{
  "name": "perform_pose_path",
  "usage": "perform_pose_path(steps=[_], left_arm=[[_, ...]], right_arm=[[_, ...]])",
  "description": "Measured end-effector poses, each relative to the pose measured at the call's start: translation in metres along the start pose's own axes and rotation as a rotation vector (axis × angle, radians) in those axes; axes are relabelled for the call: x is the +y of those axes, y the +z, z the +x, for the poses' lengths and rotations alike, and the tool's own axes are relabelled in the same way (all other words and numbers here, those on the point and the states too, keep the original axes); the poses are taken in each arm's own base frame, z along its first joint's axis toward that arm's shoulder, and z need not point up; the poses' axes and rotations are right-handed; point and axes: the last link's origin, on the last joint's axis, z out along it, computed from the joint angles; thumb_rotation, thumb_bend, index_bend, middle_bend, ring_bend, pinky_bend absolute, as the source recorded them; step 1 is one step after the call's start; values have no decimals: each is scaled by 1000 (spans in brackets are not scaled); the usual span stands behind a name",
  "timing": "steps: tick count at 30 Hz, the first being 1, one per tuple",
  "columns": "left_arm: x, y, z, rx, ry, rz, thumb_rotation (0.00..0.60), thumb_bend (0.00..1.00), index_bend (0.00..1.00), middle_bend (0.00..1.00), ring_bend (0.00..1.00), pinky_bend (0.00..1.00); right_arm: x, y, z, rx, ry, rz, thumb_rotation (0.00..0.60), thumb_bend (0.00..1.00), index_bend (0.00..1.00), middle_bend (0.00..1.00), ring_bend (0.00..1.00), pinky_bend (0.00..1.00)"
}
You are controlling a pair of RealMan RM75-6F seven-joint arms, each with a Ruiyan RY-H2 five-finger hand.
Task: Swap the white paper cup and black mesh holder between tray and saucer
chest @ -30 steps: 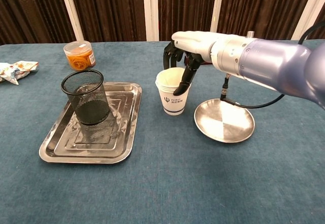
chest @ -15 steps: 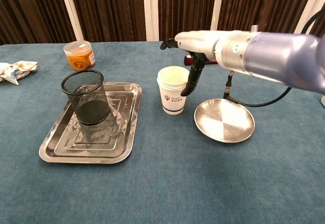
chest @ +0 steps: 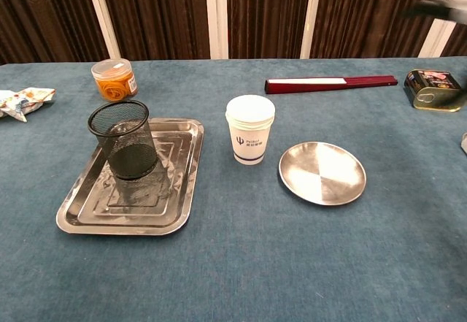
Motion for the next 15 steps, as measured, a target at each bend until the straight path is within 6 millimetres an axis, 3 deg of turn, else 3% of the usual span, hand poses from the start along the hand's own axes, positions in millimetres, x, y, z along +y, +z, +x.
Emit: perform_pose_path(steps=[3, 7, 12, 15], left_arm=[[16, 17, 1, -44, -2, -47, 600, 17, 132, 0, 0, 41], [41, 43, -3, -135, 20, -102, 600, 9, 132, 0, 0, 41], [73, 74, -8, -227, 32, -131, 600, 8, 132, 0, 0, 41], [93, 89, -15, -264, 25, -157, 600, 8, 132, 0, 0, 41]], right_arm=[[39, -43, -19, -50, 36, -48, 600, 0, 0, 0, 0, 0], [72, -82, -37, -94, 94, -100, 600, 0, 0, 0, 0, 0], [97, -101, -53, -120, 102, -133, 600, 0, 0, 0, 0, 0], [99, -102, -56, -127, 104, -140, 600, 0, 0, 0, 0, 0]])
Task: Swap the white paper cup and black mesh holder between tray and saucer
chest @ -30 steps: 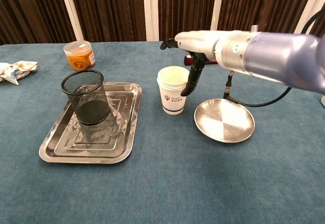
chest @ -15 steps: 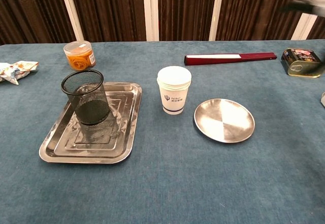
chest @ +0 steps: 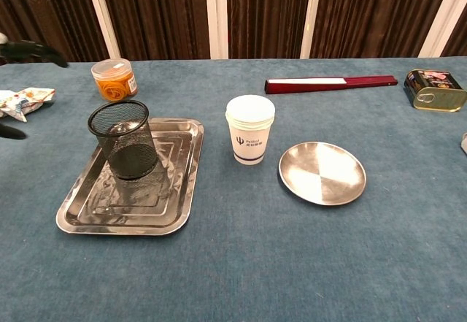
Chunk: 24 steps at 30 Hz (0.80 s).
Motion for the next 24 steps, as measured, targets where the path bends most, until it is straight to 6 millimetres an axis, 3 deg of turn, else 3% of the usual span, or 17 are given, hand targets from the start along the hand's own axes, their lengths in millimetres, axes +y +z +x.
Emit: perform_pose_path(steps=[11, 18, 24], left_arm=[[45, 55, -30, -32, -8, -54, 600, 8, 131, 0, 0, 41], [63, 72, -46, -45, 26, -74, 600, 12, 156, 0, 0, 50], [68, 74, -51, -41, 51, -88, 600, 204, 231, 31, 15, 132]], right_arm=[[1, 2, 1, 59, -8, 4, 600, 0, 0, 0, 0, 0], [0, 4, 6, 134, -6, 37, 600, 0, 0, 0, 0, 0], [-1, 4, 9, 206, -6, 90, 600, 0, 0, 0, 0, 0]])
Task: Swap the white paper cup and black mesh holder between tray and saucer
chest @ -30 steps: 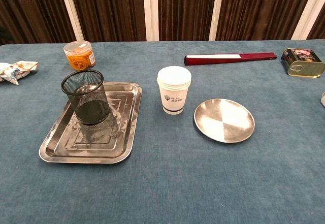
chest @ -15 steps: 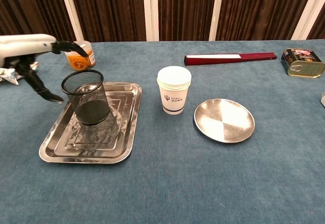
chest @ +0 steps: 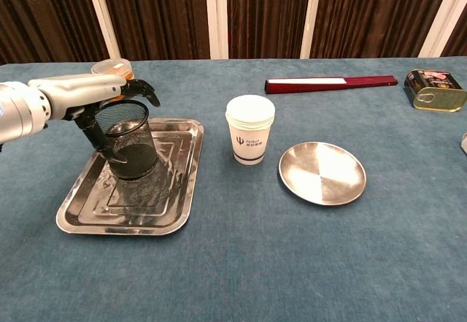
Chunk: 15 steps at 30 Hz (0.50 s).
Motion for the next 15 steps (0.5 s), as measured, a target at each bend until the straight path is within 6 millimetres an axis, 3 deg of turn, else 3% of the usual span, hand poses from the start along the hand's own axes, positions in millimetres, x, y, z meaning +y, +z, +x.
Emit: perform_pose_path(steps=[6, 15], left_arm=[[3, 1, 1, 30, 2, -29, 600, 457, 360, 252, 169, 274], [1, 2, 3, 89, 59, -23, 600, 554, 463, 391, 306, 381]], right_arm=[[0, -2, 1, 30, 11, 5, 600, 0, 0, 0, 0, 0], [0, -2, 1, 31, 26, 2, 600, 0, 0, 0, 0, 0]])
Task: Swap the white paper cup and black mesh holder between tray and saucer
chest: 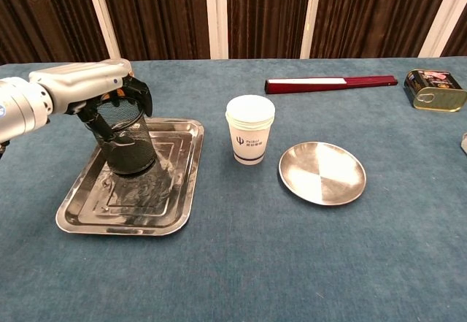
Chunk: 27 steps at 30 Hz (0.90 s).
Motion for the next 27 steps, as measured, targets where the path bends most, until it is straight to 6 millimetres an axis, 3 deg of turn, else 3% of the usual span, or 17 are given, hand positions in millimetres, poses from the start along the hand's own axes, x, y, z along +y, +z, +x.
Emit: perform_pose_path(steps=[10, 18, 27], left_arm=[[26, -11, 14, 14, -56, -84, 600, 538, 454, 377, 307, 376], [74, -32, 26, -90, -121, -217, 600, 533, 452, 358, 306, 370], [123, -22, 19, -130, -102, -289, 600, 532, 453, 353, 305, 359]], right_arm=[[3, 1, 2, 4, 15, -18, 600, 0, 0, 0, 0, 0], [6, 2, 3, 8, 25, -36, 600, 0, 0, 0, 0, 0], [10, 3, 6, 25, 29, -48, 600, 0, 0, 0, 0, 0]])
